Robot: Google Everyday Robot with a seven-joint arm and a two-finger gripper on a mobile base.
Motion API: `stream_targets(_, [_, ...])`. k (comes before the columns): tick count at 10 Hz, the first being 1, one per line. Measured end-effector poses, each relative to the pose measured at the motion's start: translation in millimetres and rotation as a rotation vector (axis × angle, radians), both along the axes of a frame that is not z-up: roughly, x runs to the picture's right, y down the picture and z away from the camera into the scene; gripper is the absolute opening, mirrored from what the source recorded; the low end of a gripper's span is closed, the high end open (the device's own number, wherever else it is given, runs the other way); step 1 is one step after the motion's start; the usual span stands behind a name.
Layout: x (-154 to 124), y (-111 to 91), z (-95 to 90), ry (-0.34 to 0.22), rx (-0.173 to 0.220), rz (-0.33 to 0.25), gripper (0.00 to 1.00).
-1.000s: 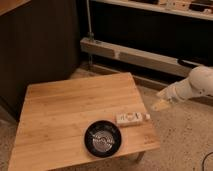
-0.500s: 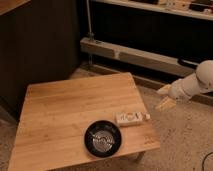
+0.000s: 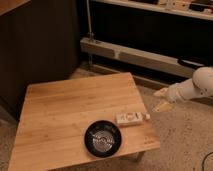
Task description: Place the bottle in the ceramic bowl
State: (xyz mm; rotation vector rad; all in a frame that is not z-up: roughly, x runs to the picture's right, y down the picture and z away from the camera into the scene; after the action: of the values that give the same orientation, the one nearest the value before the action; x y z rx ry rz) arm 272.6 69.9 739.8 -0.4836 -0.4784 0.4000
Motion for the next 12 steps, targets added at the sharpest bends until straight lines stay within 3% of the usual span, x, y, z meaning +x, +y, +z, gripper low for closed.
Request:
stream_targets(4, [-11,10,6.8,-0.102,0.033,-0.021,0.65])
stream_targets(9, [-37,36,26.5,-0.172,-0.007,-0.071,0.65])
stream_targets(12, [-47,54,38.5,-0.174,-0.020,-0.095,0.65])
